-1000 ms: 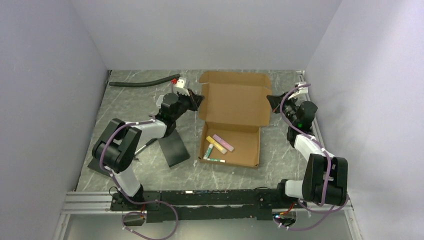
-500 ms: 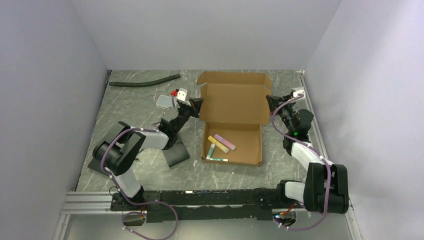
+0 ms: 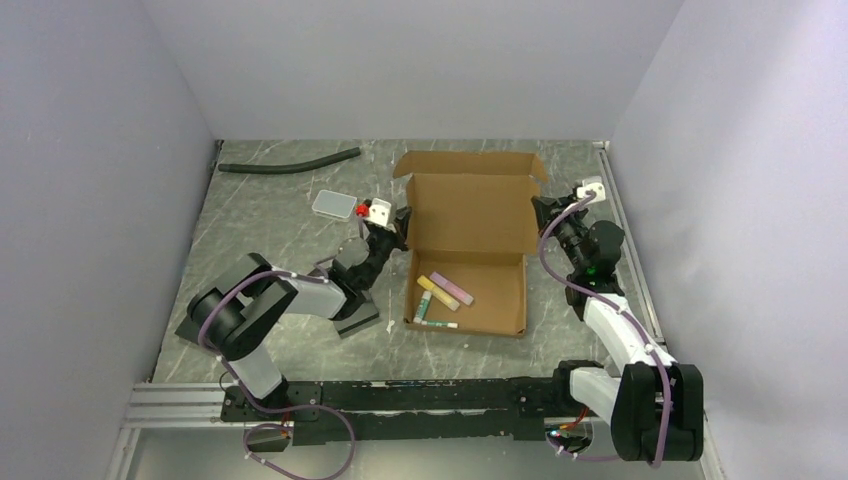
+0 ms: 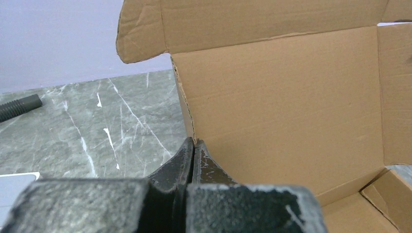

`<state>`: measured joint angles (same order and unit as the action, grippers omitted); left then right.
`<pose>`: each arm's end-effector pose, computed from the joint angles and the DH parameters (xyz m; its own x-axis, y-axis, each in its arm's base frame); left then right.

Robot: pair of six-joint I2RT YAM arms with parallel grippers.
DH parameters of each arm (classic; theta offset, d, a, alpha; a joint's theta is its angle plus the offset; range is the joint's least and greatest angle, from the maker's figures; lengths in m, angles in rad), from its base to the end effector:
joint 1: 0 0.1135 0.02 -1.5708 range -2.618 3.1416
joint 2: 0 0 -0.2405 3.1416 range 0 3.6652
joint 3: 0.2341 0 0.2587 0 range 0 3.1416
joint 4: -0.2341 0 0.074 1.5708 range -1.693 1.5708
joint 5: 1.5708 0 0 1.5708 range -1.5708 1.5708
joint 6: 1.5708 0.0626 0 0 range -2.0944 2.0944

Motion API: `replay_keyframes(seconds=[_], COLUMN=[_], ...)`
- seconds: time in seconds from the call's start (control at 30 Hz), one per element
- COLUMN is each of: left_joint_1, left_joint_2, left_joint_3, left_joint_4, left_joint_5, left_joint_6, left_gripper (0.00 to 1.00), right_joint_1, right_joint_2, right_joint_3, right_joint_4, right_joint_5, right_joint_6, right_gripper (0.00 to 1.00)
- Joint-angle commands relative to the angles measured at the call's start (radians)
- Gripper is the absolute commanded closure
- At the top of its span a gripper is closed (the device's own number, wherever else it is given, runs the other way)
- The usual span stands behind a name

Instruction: Fold the paper box

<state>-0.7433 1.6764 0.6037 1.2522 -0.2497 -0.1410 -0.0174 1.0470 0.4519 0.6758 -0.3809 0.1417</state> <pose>0.2687 -0.2260 0.1843 0.0631 -0.2430 -0.9680 0.4905 0.8522 -0.1820 0.2738 0.0185 0.2410 0.0298 0.1306 -0.9910 -0.3622 0.9255 0.1111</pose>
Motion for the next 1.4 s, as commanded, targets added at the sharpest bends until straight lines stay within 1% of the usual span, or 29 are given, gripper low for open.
replay_keyframes(seconds=[0.0,0.13,0.27,0.43,0.67,0.83,0.93,1.07,1.13,1.17,1.23,1.33,1.37], left_joint_1=[-0.058,-0.085,-0.119,-0.144,-0.154,-0.157,-0.159,-0.16,-0.159,-0.159,-0.159,-0.159,-0.159], left_joint_2=[-0.029,-0.018,0.007,0.034,0.035,0.031,0.031,0.031,0.028,0.027,0.023,0.003,-0.015], left_joint_3=[-0.025,-0.043,-0.06,-0.088,-0.109,-0.114,-0.114,-0.113,-0.112,-0.113,-0.113,-0.117,-0.117], left_joint_4=[0.097,0.137,0.199,0.278,0.299,0.3,0.299,0.299,0.299,0.299,0.299,0.263,0.229], left_joint_5=[-0.045,-0.078,-0.106,-0.137,-0.135,-0.131,-0.128,-0.126,-0.127,-0.128,-0.131,-0.138,-0.134], left_joint_6=[0.088,0.127,0.204,0.266,0.285,0.294,0.296,0.301,0.304,0.305,0.305,0.278,0.256], left_gripper=[1.0,1.0,1.0,1.0,1.0,1.0,1.0,1.0,1.0,1.0,1.0,1.0,0.96], right_joint_1=[0.045,0.045,0.045,0.044,0.042,0.04,0.04,0.04,0.04,0.04,0.04,0.04,0.04], right_joint_2=[-0.017,-0.039,-0.065,-0.082,-0.054,-0.041,-0.01,0.044,0.063,0.066,0.065,0.034,0.02], right_joint_3=[0.064,0.096,0.115,0.143,0.233,0.281,0.321,0.393,0.426,0.438,0.443,0.411,0.391], right_joint_4=[-0.145,-0.266,-0.392,-0.488,-0.588,-0.619,-0.641,-0.711,-0.753,-0.766,-0.781,-0.734,-0.7], right_joint_5=[-0.031,-0.038,-0.066,-0.026,0.049,0.064,0.067,0.052,0.045,0.04,0.041,0.051,0.059], right_joint_6=[-0.096,-0.165,-0.213,-0.232,-0.228,-0.222,-0.216,-0.222,-0.227,-0.231,-0.24,-0.249,-0.25], right_gripper=[0.91,0.88,0.85,0.78,0.68,0.66,0.69,0.79,0.9,1.0,1.0,1.0,1.0])
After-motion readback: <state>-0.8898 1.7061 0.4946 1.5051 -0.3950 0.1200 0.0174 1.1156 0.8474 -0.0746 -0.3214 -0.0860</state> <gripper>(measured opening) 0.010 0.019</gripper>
